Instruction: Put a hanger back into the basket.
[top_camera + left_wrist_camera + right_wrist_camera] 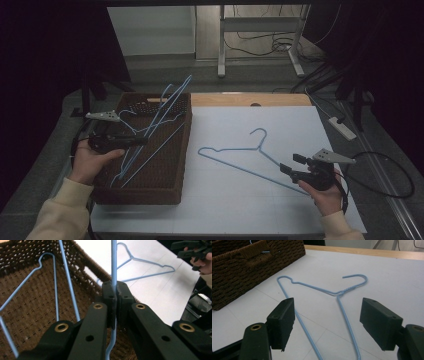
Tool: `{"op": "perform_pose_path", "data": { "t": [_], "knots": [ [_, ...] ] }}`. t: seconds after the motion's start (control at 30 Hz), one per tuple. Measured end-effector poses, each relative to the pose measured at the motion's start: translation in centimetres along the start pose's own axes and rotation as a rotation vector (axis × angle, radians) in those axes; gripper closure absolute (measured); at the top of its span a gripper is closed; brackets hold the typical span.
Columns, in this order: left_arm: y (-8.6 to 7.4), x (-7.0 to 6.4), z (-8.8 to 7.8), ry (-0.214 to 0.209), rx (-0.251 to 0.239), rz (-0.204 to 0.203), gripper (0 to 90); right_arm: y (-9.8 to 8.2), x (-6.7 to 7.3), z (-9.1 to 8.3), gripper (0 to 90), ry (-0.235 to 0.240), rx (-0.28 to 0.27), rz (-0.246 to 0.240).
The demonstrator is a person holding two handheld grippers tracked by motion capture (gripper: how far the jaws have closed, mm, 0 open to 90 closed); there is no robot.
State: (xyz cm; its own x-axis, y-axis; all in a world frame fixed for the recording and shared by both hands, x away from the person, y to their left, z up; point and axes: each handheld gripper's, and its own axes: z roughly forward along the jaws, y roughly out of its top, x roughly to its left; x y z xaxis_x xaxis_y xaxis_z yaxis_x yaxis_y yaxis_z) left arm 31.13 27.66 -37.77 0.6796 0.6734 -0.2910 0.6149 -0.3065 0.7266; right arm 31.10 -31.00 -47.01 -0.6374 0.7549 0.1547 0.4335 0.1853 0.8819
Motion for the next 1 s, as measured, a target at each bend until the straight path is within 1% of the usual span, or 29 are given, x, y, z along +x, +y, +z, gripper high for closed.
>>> {"op": "perform_pose_path", "data": {
  "t": [0.03, 0.1, 0.17, 0.2, 0.23, 0.27, 0.37, 0.43, 0.67, 0.87, 0.93, 1.0],
  "knots": [
    [-0.3, 0.3, -0.1, -0.001, 0.002, -0.005, 87.5, 0.0, 0.0, 0.0, 28.7, 0.0, 0.001, 0.0],
    [-0.4, 0.6, -0.1, 0.0, 0.002, -0.007, 87.5, 0.0, 0.0, 0.1, 28.7, 0.0, 0.003, -0.002],
    [-0.7, 1.0, -0.3, 0.0, 0.006, -0.003, 87.5, 0.0, 0.1, 0.1, 28.6, 0.001, 0.004, -0.003],
    [-0.7, 1.0, -0.3, 0.0, 0.006, -0.003, 87.5, 0.0, 0.1, 0.1, 28.6, 0.001, 0.004, -0.003],
    [-1.0, 1.3, -0.5, 0.001, 0.017, -0.001, 87.5, 0.0, 0.1, 0.1, 28.6, 0.002, 0.006, -0.002],
    [-1.0, 1.3, -0.5, 0.001, 0.017, -0.001, 87.5, 0.0, 0.1, 0.1, 28.6, 0.002, 0.006, -0.002],
    [-1.4, 1.9, -0.7, -0.007, 0.023, -0.008, 87.5, -0.1, 0.0, 0.2, 28.6, 0.001, 0.007, -0.003],
    [-1.6, 2.1, -0.7, -0.012, 0.028, -0.011, 87.5, -0.1, 0.0, 0.2, 28.7, 0.001, 0.008, -0.001],
    [-2.5, 2.6, -0.5, 0.003, 0.062, -0.016, 87.5, -0.1, 0.1, 0.3, 28.5, 0.002, 0.013, -0.004],
    [-3.3, 3.2, -0.4, 0.009, 0.078, -0.036, 87.5, -0.1, 0.1, 0.3, 28.5, 0.002, 0.013, -0.005],
    [-3.6, 3.4, -0.2, 0.014, 0.093, -0.046, 87.5, -0.1, 0.1, 0.3, 28.5, 0.002, 0.013, -0.004],
    [-3.8, 3.6, 0.2, 0.026, 0.112, -0.066, 87.5, -0.1, 0.1, 0.4, 28.5, 0.003, 0.017, -0.004]
  ]
}}
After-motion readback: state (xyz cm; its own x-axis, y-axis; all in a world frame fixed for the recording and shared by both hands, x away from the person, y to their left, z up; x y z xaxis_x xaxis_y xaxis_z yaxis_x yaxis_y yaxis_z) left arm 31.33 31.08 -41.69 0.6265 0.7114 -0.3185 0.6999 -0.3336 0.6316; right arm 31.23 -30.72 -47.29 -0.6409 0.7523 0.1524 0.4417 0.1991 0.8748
